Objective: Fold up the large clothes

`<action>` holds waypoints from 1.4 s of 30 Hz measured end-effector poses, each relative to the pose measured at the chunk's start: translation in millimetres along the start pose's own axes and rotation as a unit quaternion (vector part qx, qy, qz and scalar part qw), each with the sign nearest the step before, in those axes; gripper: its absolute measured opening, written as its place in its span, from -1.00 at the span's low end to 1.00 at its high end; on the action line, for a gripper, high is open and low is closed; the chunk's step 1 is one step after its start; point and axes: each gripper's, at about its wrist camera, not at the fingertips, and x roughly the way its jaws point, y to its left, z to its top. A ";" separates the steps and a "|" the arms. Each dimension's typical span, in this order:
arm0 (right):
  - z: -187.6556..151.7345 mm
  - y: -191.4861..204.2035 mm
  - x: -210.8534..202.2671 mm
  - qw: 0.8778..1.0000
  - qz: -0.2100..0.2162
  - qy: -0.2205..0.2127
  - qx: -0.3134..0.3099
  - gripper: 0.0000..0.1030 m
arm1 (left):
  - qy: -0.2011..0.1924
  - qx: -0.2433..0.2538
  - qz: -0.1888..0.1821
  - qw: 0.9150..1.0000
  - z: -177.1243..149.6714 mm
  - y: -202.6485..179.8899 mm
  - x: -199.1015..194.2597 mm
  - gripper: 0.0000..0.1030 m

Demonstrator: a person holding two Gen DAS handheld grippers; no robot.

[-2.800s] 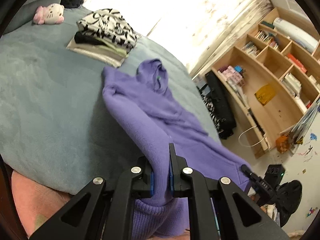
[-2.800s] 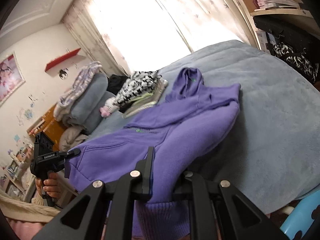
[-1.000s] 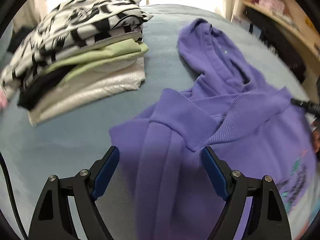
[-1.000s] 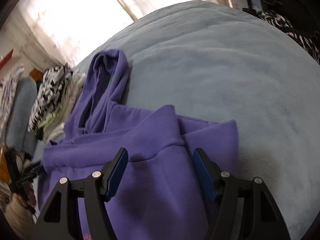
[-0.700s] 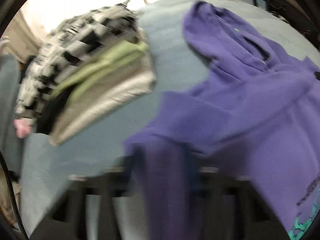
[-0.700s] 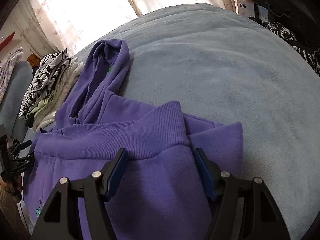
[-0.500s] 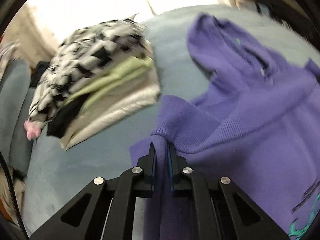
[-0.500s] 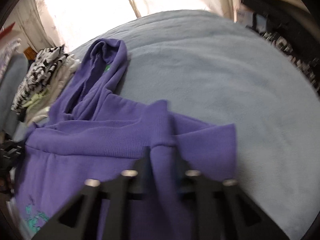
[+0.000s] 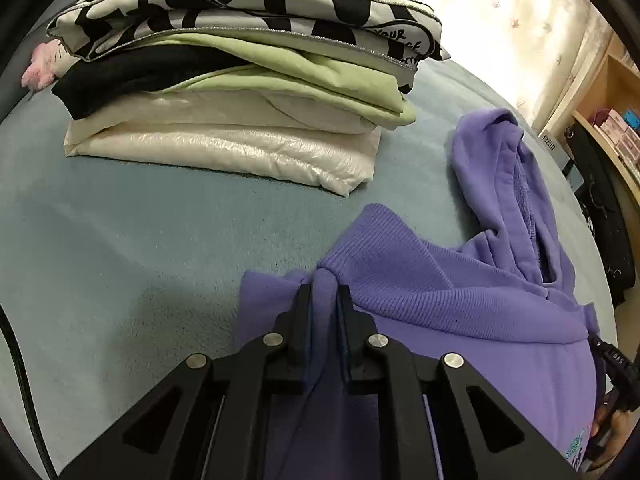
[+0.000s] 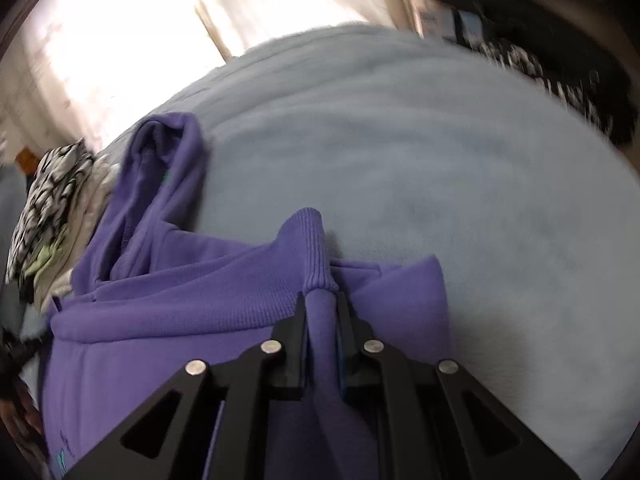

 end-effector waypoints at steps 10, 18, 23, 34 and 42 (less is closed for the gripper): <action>3.7 -2.1 -18.3 0.999 0.051 -0.008 0.006 -0.21 | -0.027 0.141 0.023 0.989 5.3 -25.9 -22.5 -0.37; 14.0 17.5 -5.4 0.999 0.041 -0.005 -0.025 -0.06 | -0.040 0.243 0.044 0.968 9.0 -70.8 -15.6 0.01; 18.8 23.2 7.6 0.999 0.015 0.000 -0.038 -0.06 | -0.023 0.269 0.090 0.959 19.6 -82.4 11.0 -0.75; 16.1 3.0 4.6 0.999 -0.012 -0.037 -0.008 -0.70 | -0.063 0.048 0.118 0.990 37.7 5.4 4.4 -0.99; 17.7 18.6 -24.9 0.998 -0.042 -0.052 -0.003 -0.51 | -0.104 0.098 0.092 0.985 22.3 -19.5 -39.2 -0.85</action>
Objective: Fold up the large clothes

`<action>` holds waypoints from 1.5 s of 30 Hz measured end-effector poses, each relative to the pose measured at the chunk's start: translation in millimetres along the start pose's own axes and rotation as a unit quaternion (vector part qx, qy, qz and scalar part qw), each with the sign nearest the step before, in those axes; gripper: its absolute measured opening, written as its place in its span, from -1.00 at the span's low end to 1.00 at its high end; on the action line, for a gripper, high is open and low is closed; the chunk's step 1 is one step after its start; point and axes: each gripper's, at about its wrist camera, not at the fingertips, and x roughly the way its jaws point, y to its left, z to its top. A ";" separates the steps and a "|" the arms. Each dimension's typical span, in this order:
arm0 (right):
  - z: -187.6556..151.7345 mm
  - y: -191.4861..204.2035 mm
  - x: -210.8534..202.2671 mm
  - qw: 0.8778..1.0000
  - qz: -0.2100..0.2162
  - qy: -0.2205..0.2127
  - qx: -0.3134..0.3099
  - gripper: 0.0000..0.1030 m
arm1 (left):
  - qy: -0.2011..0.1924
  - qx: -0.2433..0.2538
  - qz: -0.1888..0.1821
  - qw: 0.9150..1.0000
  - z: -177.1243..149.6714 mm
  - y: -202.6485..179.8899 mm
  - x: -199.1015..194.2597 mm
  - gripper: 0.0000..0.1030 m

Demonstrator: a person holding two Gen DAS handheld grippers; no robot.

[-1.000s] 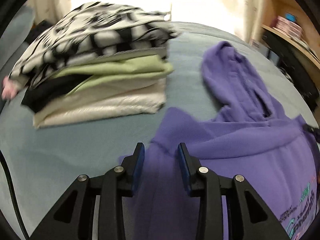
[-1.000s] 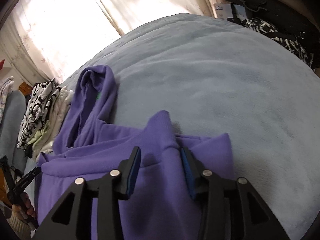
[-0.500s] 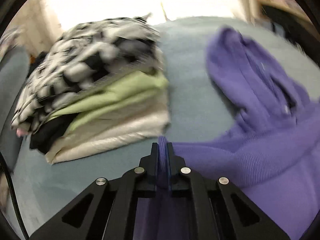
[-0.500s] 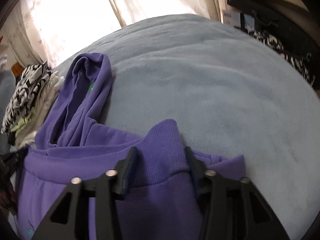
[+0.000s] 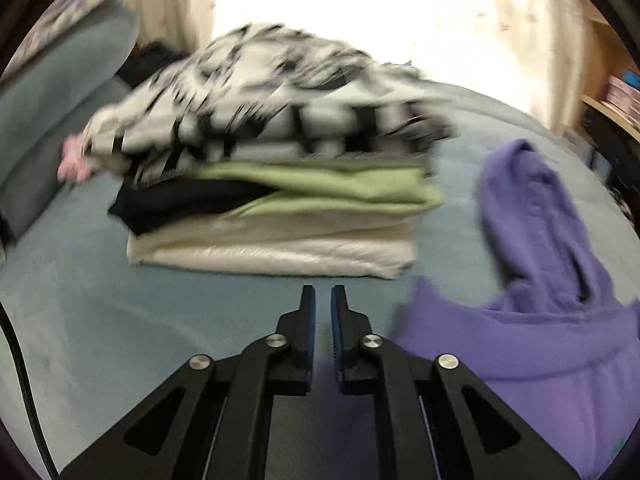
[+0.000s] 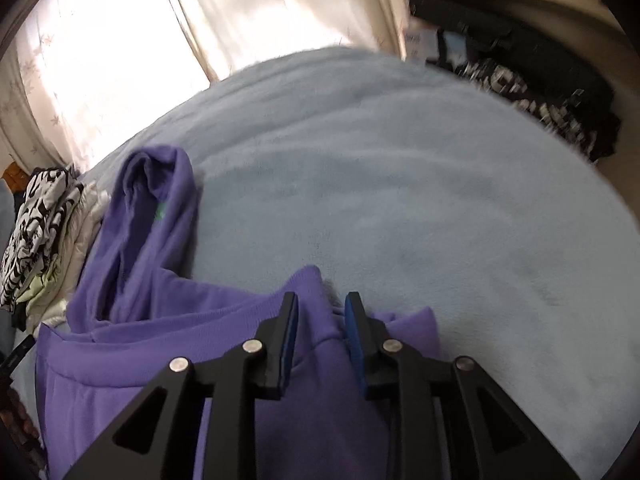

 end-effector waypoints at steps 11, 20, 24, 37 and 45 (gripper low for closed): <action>-61.6 142.0 -20.2 0.972 0.180 0.098 -0.115 -0.28 | 0.083 0.142 -0.112 0.980 -39.6 -121.7 -2.5 -0.80; -43.8 124.3 10.3 0.977 0.170 0.055 -0.117 -0.46 | 0.082 0.055 -0.022 0.995 -15.2 -69.5 44.0 -0.74; -28.8 69.8 16.3 0.992 0.073 0.031 -0.100 -0.46 | 0.079 0.041 -0.046 0.995 -22.3 -42.5 39.8 -0.80; -48.8 18.9 -47.3 0.991 0.108 0.059 -0.048 -0.44 | 0.044 0.097 -0.046 0.993 -59.1 -72.2 -66.0 -0.47; -138.5 88.8 -101.9 0.965 0.226 0.100 -0.091 -0.34 | 0.087 0.064 -0.090 0.990 -138.3 -101.3 -125.1 -0.20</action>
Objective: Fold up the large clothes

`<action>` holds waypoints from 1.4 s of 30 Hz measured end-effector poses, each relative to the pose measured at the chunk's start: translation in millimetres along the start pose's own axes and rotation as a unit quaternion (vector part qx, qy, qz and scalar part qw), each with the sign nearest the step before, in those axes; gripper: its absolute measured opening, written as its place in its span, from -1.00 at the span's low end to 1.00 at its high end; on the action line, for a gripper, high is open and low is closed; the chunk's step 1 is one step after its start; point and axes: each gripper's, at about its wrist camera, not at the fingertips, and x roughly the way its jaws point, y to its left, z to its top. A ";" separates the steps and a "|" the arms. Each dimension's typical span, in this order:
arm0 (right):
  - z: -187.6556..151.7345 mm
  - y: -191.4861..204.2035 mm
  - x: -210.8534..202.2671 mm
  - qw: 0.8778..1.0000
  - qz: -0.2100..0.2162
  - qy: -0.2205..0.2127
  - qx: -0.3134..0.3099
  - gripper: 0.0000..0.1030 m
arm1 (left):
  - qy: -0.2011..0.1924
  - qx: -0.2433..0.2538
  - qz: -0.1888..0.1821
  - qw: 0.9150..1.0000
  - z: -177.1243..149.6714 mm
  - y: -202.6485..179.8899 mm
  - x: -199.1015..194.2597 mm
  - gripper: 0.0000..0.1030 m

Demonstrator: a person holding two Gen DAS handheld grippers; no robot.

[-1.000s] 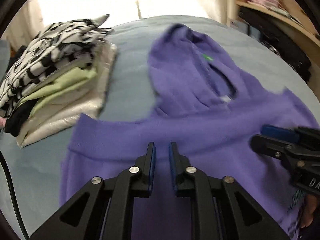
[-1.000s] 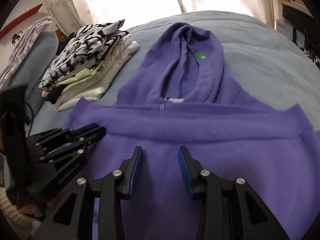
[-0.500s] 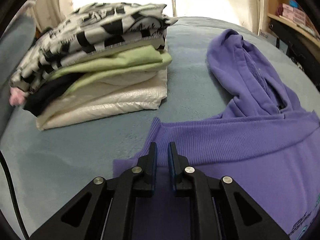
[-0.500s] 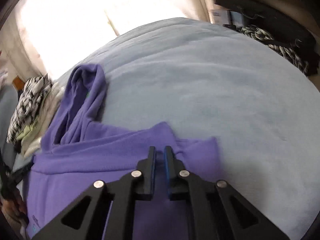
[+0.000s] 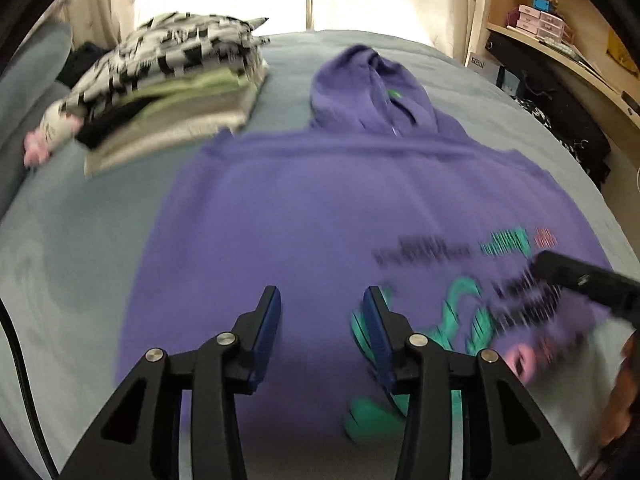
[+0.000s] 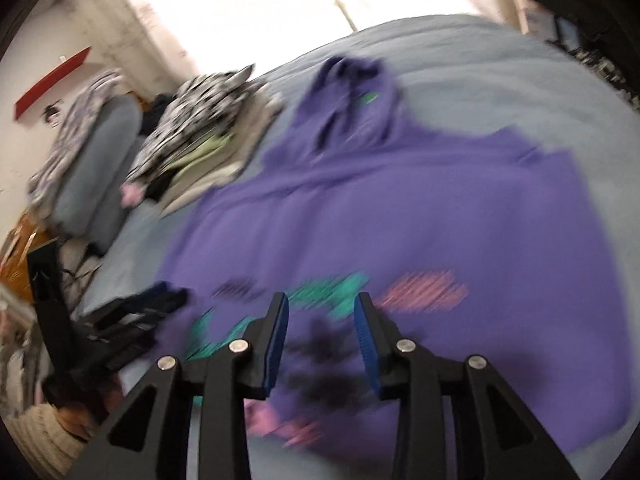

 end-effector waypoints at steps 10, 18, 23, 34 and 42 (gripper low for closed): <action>-48.3 -35.1 -21.4 0.995 -0.092 -0.017 0.018 -0.34 | 0.000 -0.069 0.063 0.996 -34.0 36.5 -5.4 -0.11; -57.8 -95.4 -62.3 0.977 -0.185 -0.066 0.083 -0.34 | -0.002 -0.093 0.070 0.993 -41.9 52.3 -11.8 -0.11; -58.3 -79.5 -48.1 0.969 -0.237 -0.048 0.046 -0.29 | -0.003 -0.093 0.069 0.993 -40.9 53.7 -10.8 -0.11; -66.8 -72.7 -46.2 0.964 -0.262 -0.048 0.026 -0.13 | -0.005 -0.091 0.070 0.993 -42.7 52.7 -8.2 -0.08; -66.2 -69.2 -41.7 0.963 -0.264 -0.041 0.016 0.02 | 0.001 -0.084 0.072 0.994 -41.9 48.1 -2.9 0.08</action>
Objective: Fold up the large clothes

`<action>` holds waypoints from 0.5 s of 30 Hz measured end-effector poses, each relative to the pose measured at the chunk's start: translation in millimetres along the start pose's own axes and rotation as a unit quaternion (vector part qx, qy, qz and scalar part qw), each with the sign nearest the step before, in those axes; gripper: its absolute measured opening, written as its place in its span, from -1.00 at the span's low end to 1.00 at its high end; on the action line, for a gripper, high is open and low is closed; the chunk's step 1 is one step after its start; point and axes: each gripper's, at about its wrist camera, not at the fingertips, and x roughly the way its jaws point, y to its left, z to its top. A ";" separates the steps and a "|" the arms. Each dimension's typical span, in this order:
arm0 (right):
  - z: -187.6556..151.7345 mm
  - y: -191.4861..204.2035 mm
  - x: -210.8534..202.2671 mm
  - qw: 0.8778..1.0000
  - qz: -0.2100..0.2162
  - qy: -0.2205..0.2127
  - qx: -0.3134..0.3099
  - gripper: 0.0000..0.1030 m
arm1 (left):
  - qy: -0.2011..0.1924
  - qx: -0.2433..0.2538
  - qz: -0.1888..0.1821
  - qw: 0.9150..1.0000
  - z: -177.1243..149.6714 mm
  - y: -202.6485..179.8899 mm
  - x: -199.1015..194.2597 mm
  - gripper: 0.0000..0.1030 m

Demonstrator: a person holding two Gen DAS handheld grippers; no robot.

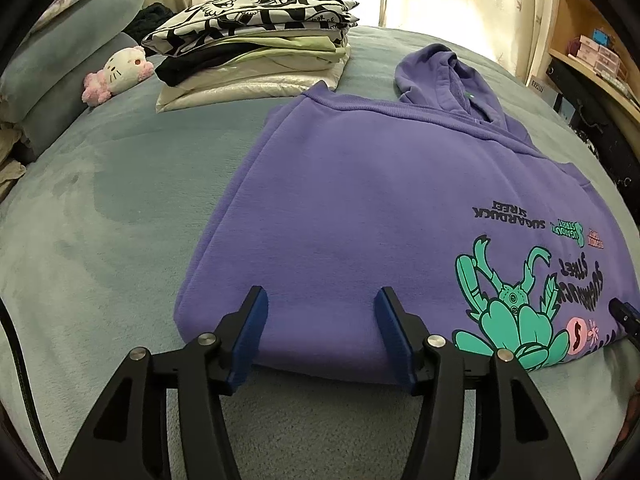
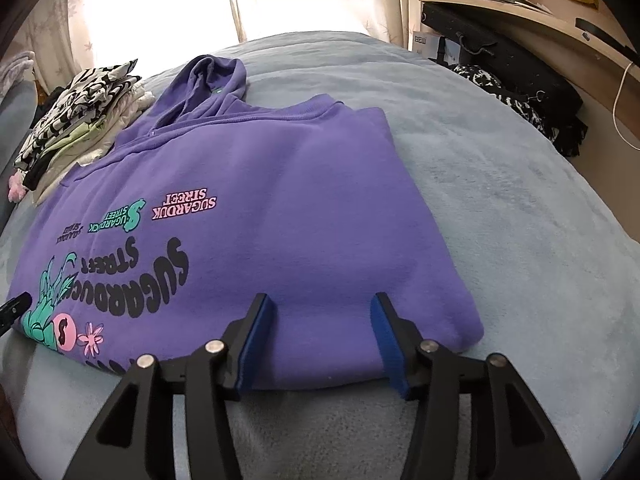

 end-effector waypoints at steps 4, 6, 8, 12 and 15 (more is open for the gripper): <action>4.2 0.8 0.5 1.000 0.003 0.022 0.013 0.07 | 0.033 -0.009 -0.011 0.999 12.1 -1.0 0.2 0.19; 9.4 1.3 1.5 0.999 0.008 0.043 0.025 0.17 | 0.047 -0.015 -0.024 0.998 20.4 -1.1 -0.3 0.20; 15.4 2.3 3.5 0.997 0.015 0.063 0.035 0.20 | 0.061 -0.011 -0.030 0.998 31.0 -3.1 0.3 0.20; 31.1 3.7 5.8 0.993 0.039 0.090 0.061 0.20 | 0.052 0.019 -0.024 0.998 56.7 -10.8 -2.7 0.20; 45.1 8.8 6.1 0.992 0.061 0.092 0.065 0.20 | 0.034 0.048 -0.019 0.998 83.4 -19.8 -3.3 0.21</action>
